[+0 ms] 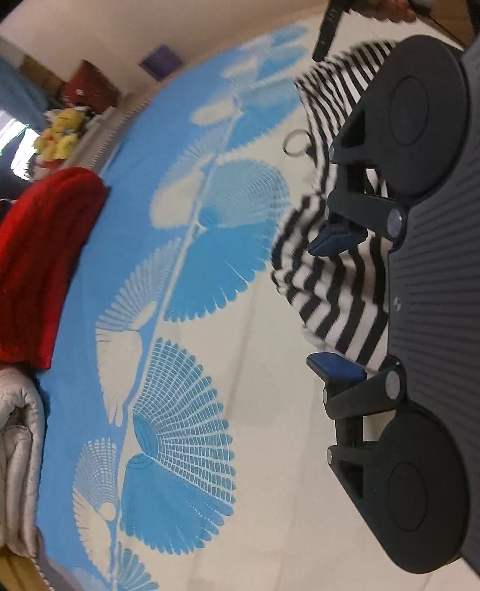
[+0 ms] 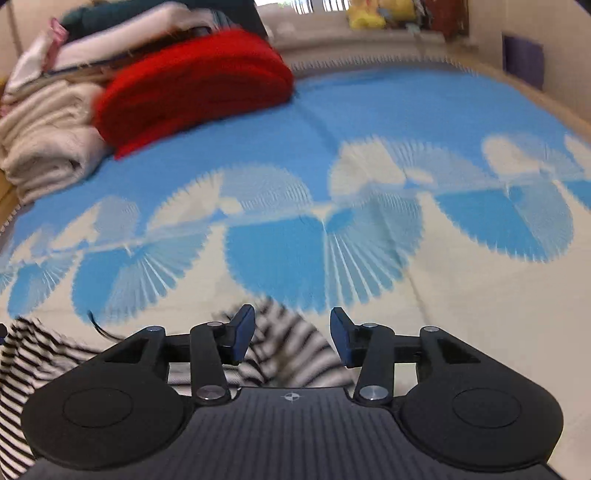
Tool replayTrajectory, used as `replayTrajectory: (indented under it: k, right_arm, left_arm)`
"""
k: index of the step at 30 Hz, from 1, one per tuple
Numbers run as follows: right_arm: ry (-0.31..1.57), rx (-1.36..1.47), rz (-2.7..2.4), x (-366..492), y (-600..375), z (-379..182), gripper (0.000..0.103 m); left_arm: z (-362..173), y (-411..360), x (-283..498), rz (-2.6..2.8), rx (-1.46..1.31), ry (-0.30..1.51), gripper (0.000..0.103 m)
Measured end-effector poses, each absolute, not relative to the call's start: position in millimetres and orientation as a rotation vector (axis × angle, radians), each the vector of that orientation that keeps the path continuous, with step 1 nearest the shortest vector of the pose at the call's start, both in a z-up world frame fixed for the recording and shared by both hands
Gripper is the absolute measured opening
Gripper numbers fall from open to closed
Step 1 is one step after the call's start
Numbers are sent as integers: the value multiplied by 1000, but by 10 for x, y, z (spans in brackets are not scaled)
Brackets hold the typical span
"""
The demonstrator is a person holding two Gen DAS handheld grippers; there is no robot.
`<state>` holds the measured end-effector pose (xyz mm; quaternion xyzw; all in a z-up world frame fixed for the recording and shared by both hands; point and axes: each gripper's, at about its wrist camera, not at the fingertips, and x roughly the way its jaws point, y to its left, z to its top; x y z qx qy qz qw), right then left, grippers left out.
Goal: Fold small clothes
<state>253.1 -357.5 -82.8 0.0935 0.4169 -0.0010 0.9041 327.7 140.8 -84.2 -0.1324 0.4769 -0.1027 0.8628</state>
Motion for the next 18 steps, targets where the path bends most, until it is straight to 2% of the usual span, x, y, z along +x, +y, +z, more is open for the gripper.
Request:
replayTrajectory:
  k: [3,4,5,6,7,8,12,15,17,18]
  right_arm:
    - [910,150,11,2598,-3510,-957,47]
    - [924,130,10,2607,-3474,-998,47]
    - [931,111,8,2610,-3424,-1032,46]
    - [936,98,10,2629,-3396,-1054,43]
    - [933,94,19,2649,-3370,-1071,17]
    - [916,96,13,2670,-3366,-1057,4]
    - [728,199,-72,2668,-3478,-785,2]
    - [738,165,-91,2741,-3437,-839,2]
    - [864,92,-89,2837,-3336,-1070,4]
    - [933,60,-92,2867,-3297,-1194,4]
  left_arm:
    - [-952,1384,3328,-206,-264,1019,62]
    - [-962,1370,3282,-201,-257,1023,57]
    - [-985,1355,3298,-202,-249,1026,36]
    - [-982,1348,3299,-201,-245,1024,22]
    - [-987,1366,3311,-194,-247,1015,13]
    - [-965,1402,3321,-174,-262,987,5]
    - [-807,1457,3321,-121,-269,866,4]
    - [-975,1344,3405,-87,-181,943,8]
    - [-1201,1313,3458,-65,-162,1080,35]
    - [-1204,1334,3440,-53,-172,1078,38]
